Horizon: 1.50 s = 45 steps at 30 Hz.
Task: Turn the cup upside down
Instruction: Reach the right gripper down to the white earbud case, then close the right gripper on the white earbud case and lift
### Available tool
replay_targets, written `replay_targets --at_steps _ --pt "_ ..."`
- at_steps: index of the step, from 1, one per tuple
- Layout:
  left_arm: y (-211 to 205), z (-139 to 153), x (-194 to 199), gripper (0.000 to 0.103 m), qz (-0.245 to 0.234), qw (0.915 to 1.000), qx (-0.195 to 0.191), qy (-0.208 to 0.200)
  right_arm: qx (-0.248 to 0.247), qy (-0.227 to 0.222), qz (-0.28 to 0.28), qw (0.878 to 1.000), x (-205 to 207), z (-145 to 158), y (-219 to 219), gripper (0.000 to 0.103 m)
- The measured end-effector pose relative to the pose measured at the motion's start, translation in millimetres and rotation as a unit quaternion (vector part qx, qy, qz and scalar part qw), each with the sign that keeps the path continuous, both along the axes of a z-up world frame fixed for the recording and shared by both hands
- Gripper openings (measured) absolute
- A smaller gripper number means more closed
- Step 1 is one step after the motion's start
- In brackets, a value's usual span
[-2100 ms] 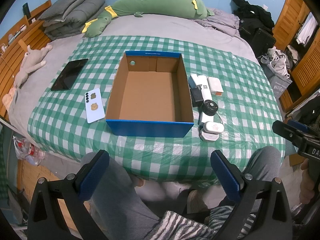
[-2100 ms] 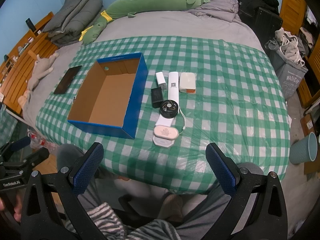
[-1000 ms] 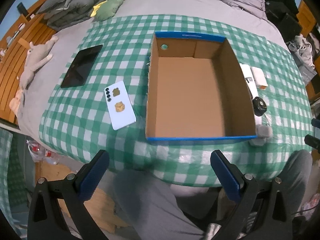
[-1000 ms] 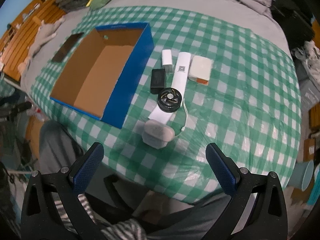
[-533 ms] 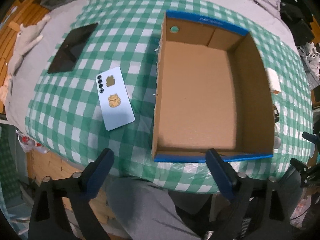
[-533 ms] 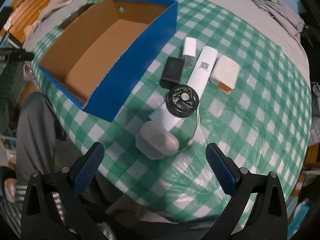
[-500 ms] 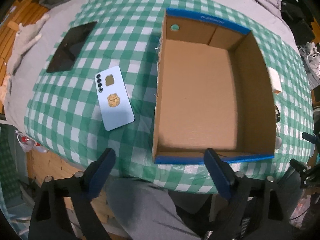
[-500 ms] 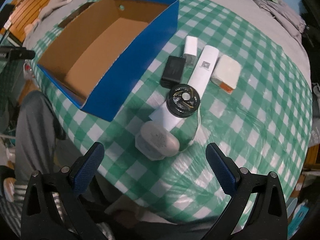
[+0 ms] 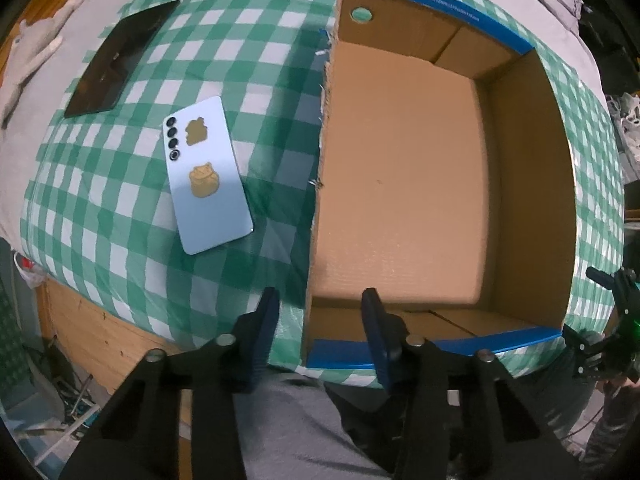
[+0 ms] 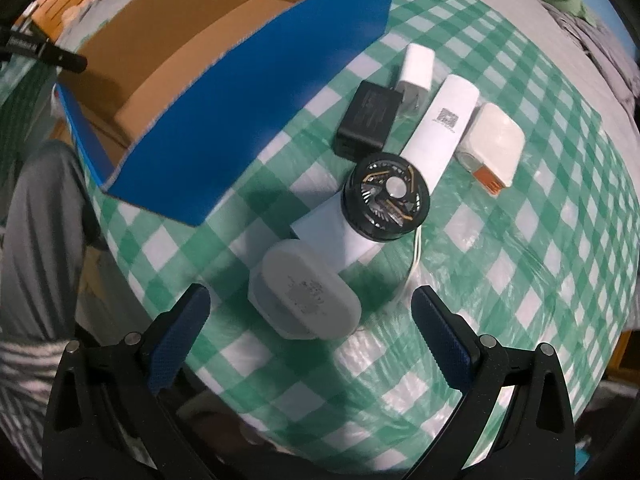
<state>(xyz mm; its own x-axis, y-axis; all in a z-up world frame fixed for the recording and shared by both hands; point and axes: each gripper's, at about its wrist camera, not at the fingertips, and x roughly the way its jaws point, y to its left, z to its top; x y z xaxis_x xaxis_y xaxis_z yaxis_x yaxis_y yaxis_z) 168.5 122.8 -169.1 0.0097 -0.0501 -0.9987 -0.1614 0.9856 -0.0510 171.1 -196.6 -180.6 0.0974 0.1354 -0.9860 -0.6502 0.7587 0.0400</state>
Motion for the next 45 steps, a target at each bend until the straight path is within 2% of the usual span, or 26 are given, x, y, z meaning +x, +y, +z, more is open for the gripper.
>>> replay_targets --at_steps 5,9,14,20,23,26,34,41,43,45 --pt "-4 -2 0 0.027 -0.005 1.0 -0.004 0.004 -0.018 0.0 0.019 1.0 -2 -13 -1 0.1" --pt "-4 -3 0 0.027 -0.006 1.0 0.003 0.003 -0.023 -0.002 0.036 0.999 -3 -19 5 0.099" --pt "-5 -3 0 0.027 -0.012 0.9999 0.008 0.003 -0.04 0.003 0.063 0.997 -3 -28 16 0.091" --pt "-5 -2 0 0.027 -0.013 0.9999 0.007 0.002 -0.073 0.01 0.071 0.995 -2 -44 26 0.072" --pt "-5 -2 0 0.027 -0.016 0.9998 0.008 0.002 -0.083 0.023 0.067 0.994 -2 -53 32 0.05" --pt "-7 -1 0 0.027 -0.019 0.9998 0.008 0.002 -0.066 0.05 0.045 0.996 1 -56 36 0.039" --pt "-7 -1 1 0.027 -0.021 0.9997 0.008 0.002 -0.048 0.105 -0.062 0.991 19 -65 38 0.038" --pt "-10 -2 0 0.027 -0.028 0.9995 0.012 0.004 -0.068 0.103 -0.062 0.99 29 -67 42 0.042" --pt "-11 -2 0 0.027 -0.032 0.9994 0.016 0.004 -0.073 0.099 -0.065 0.99 24 -67 41 0.038" --pt "-11 -2 0 0.019 -0.032 0.9993 0.021 0.003 -0.071 0.099 -0.073 0.99 19 -67 41 0.038"
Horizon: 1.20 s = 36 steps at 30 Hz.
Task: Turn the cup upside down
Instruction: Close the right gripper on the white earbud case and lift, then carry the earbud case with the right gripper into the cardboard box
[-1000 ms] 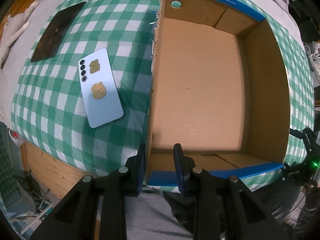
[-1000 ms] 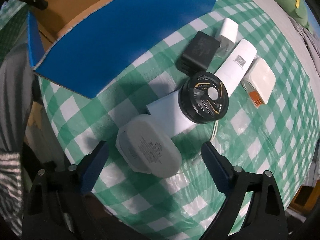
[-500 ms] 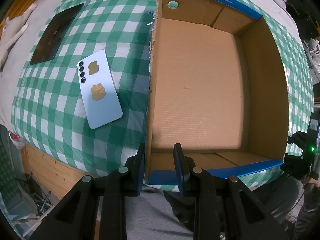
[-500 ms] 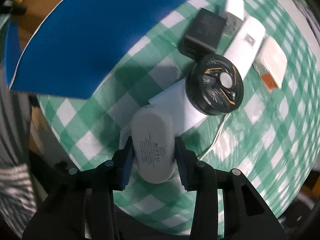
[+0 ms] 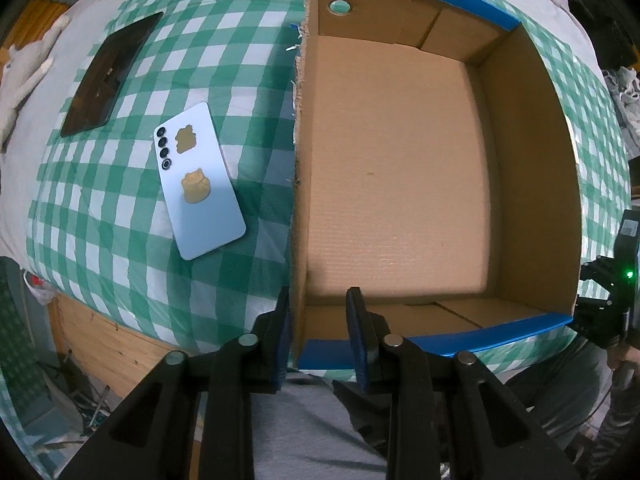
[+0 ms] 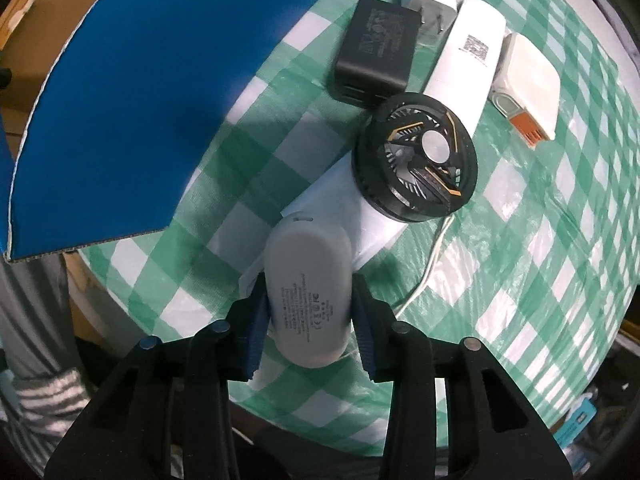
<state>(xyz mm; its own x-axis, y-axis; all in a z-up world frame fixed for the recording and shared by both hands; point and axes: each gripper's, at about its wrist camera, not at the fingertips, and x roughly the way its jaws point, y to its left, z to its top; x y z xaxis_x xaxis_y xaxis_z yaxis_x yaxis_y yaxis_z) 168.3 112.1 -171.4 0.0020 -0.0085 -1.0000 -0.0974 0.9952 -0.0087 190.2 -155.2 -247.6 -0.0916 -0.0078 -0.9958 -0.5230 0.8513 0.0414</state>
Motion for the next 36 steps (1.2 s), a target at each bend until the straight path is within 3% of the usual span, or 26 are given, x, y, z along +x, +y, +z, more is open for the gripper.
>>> replay_targets --at_steps 3,17,27,36 --pt "1 0 -2 0.012 -0.003 1.0 0.003 -0.002 0.021 0.009 -0.03 0.999 0 5 -9 0.037" --pt "-1 -4 -3 0.011 -0.012 0.9999 0.007 0.002 0.087 -0.031 -0.069 0.993 -8 82 -23 0.037" --pt "0 -8 -5 0.01 -0.017 0.9997 0.011 0.01 0.127 -0.077 -0.063 0.987 13 166 -11 0.037" --pt "-3 -9 -5 0.01 -0.019 0.9997 0.011 0.013 0.15 -0.105 -0.031 0.983 26 219 31 0.037"
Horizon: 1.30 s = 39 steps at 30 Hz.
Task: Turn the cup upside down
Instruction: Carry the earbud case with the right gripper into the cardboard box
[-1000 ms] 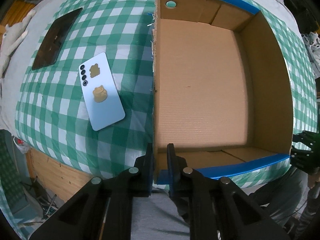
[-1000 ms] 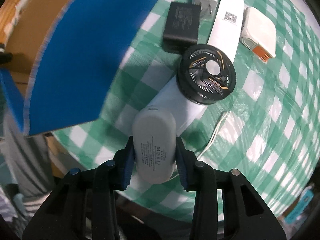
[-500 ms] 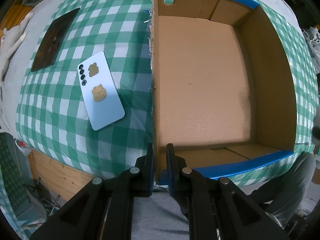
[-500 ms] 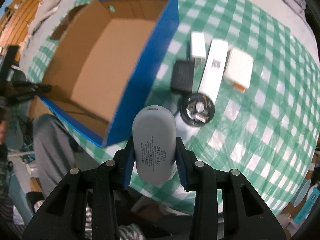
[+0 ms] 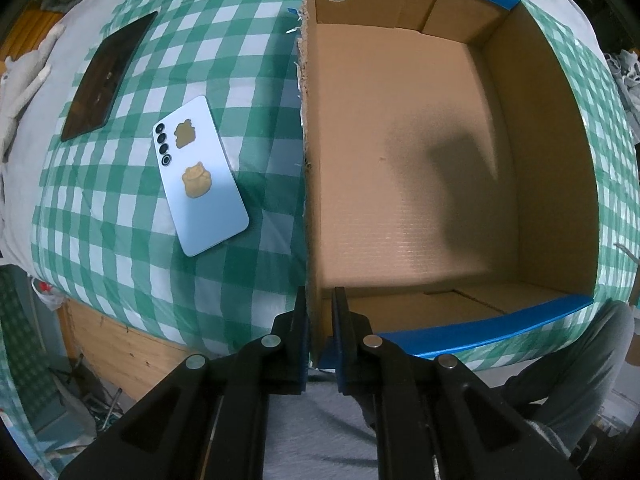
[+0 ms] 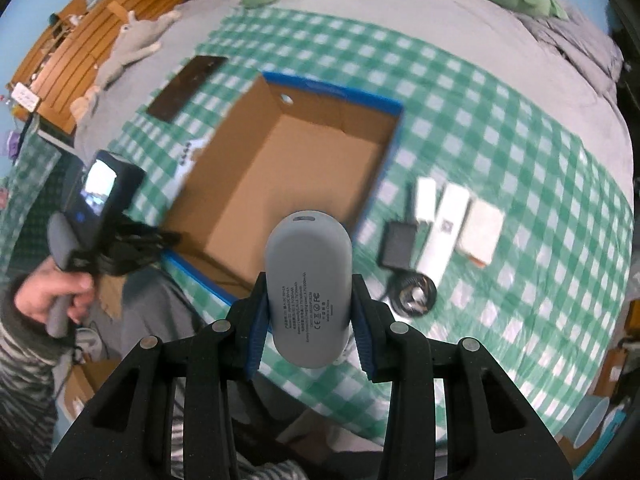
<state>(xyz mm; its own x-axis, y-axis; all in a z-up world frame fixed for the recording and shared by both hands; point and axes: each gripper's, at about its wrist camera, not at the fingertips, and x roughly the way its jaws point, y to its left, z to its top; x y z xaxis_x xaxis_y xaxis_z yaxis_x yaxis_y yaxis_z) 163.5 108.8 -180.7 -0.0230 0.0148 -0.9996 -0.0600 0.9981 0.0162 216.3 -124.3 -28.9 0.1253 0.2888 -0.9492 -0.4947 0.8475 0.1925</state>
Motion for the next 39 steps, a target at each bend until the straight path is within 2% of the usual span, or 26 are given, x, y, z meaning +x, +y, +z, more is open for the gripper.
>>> replay_targets --at_steps 5,11,15,22,39 --pt "1 0 0 0.01 0.001 1.0 -0.001 0.001 0.017 -0.004 0.017 1.0 4 5 31 0.037" --pt "0 -1 0 0.01 -0.001 1.0 0.0 0.003 0.04 0.034 0.021 0.998 12 -27 63 0.037" --pt "0 -2 -1 0.01 0.001 1.0 -0.003 0.004 0.023 0.05 0.022 0.998 10 -60 78 0.037" --pt "1 -4 -1 0.01 -0.001 1.0 -0.005 0.006 -0.012 0.087 0.009 0.996 6 -119 81 0.037" --pt "2 -7 -2 0.01 0.001 0.9999 -0.01 0.005 -0.046 0.111 0.002 0.993 3 -176 88 0.037"
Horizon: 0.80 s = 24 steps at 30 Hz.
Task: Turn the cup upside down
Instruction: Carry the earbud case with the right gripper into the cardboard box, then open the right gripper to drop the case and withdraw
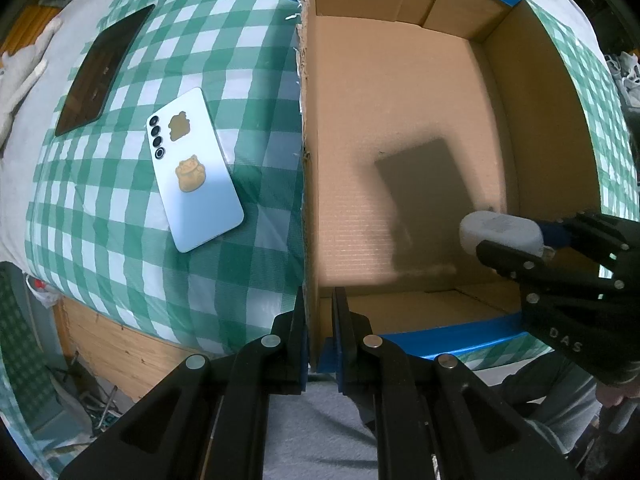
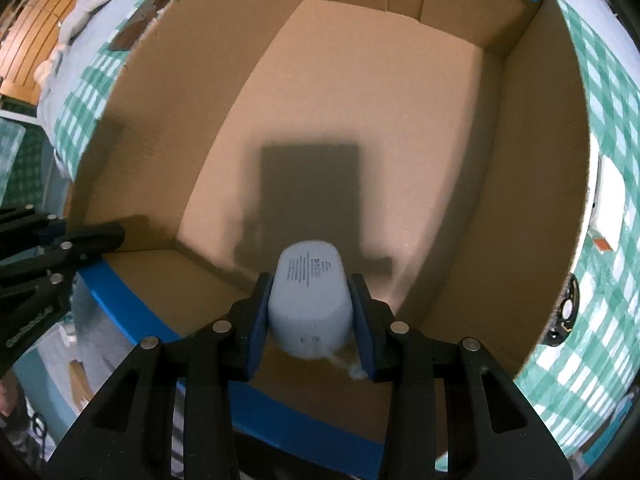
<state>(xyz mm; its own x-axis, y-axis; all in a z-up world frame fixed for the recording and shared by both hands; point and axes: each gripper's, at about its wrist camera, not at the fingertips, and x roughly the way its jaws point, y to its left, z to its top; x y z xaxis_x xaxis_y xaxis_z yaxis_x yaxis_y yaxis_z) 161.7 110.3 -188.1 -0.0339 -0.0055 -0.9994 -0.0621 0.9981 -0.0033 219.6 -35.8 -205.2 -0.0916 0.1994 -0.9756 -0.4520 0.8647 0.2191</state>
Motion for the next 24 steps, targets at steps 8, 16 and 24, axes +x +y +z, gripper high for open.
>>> replay_targets --at_steps 8,16,24 --pt "0 -1 0 0.01 -0.001 1.0 -0.002 0.001 0.01 -0.011 0.0 1.0 -1 3 -4 0.04" --pt "1 0 0 0.01 0.002 1.0 -0.007 -0.001 0.026 -0.036 0.001 0.999 -2 25 -11 0.06" --pt "0 1 -1 0.01 0.0 1.0 -0.009 -0.001 0.041 -0.065 0.001 0.997 0 64 -27 0.067"
